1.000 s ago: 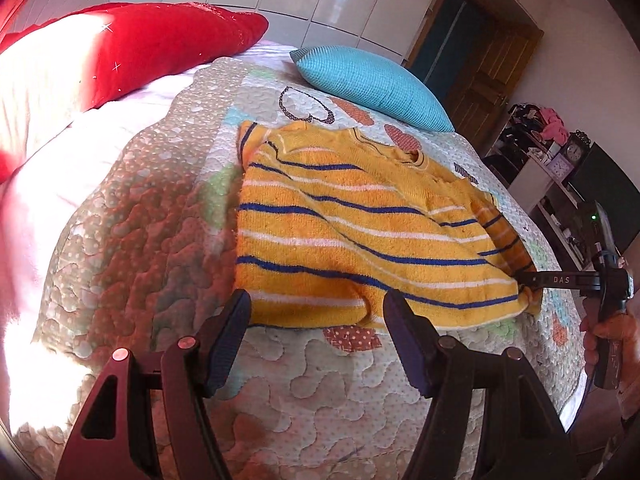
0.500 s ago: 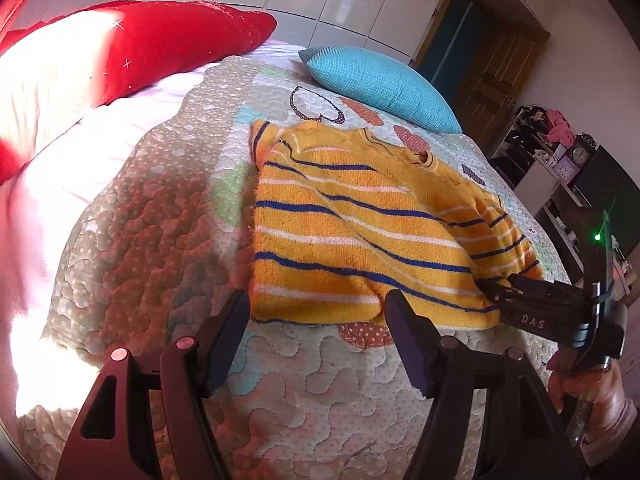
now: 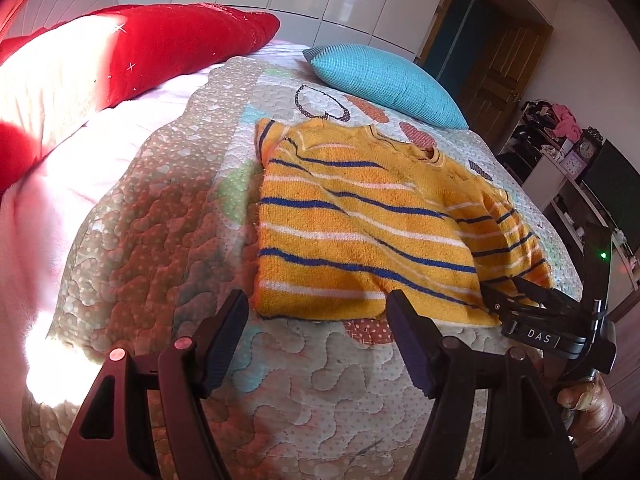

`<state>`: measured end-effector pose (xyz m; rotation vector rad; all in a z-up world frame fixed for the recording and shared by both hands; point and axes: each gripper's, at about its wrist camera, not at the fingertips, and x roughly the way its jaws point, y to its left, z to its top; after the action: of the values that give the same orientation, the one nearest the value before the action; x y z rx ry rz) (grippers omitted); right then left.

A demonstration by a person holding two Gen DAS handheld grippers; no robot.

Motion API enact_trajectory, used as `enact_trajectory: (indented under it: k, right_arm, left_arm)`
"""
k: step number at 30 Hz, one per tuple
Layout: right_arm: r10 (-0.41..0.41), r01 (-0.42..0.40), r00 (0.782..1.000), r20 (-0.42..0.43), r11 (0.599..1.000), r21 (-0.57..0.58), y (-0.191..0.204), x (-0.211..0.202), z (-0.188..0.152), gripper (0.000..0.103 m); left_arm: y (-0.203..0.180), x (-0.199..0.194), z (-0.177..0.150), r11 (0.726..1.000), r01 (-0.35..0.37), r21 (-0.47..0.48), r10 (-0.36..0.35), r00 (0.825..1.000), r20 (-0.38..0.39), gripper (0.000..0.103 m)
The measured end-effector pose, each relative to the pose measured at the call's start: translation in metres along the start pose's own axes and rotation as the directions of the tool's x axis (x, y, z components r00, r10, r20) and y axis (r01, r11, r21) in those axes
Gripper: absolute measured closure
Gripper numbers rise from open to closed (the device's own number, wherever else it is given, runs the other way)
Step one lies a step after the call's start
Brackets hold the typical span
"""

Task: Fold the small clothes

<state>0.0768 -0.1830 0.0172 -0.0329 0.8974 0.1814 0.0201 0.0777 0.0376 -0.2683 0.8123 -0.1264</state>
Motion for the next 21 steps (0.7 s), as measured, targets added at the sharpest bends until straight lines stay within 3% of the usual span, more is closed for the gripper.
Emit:
enact_trajectory:
  k: [8,11,13,16,18,19,21]
  right_arm:
    - [0.068,-0.069,0.998,0.017,0.997,0.031,-0.004,-0.003,-0.004,0.001]
    - [0.047,-0.048,0.999,0.015,0.999,0.008,-0.001,-0.001,-0.004,0.0]
    - [0.033,-0.033,0.999,0.017,0.999,-0.003,0.001,0.0,-0.004,0.0]
    - [0.039,-0.039,0.999,0.024,0.999,0.0,0.0,-0.001,-0.005,0.0]
    - [0.032,-0.032,0.999,0.023,0.999,-0.004,0.0,-0.001,-0.005,0.0]
    - [0.028,-0.028,0.999,0.023,1.0,-0.007,0.0,-0.001,-0.005,0.0]
    - [0.021,-0.02,1.0,0.022,1.0,-0.01,0.001,0.0,-0.005,0.0]
  left_arm:
    - [-0.01,-0.014,0.001,0.999,-0.048,0.021,0.047,0.999,0.025,0.03]
    - [-0.013,-0.03,0.003,0.995,-0.092,0.027,0.091,0.995,0.029,0.03]
    - [-0.017,-0.048,0.002,0.987,-0.156,0.047,0.153,0.986,0.059,0.03]
    - [-0.02,-0.076,-0.003,0.967,-0.248,0.064,0.237,0.961,0.145,0.014]
    - [-0.017,-0.084,-0.007,0.958,-0.282,0.052,0.269,0.946,0.181,0.011]
    - [-0.014,-0.083,-0.008,0.961,-0.275,0.043,0.263,0.947,0.183,0.011]
    - [-0.009,-0.074,-0.009,0.975,-0.22,0.036,0.212,0.966,0.145,0.011]
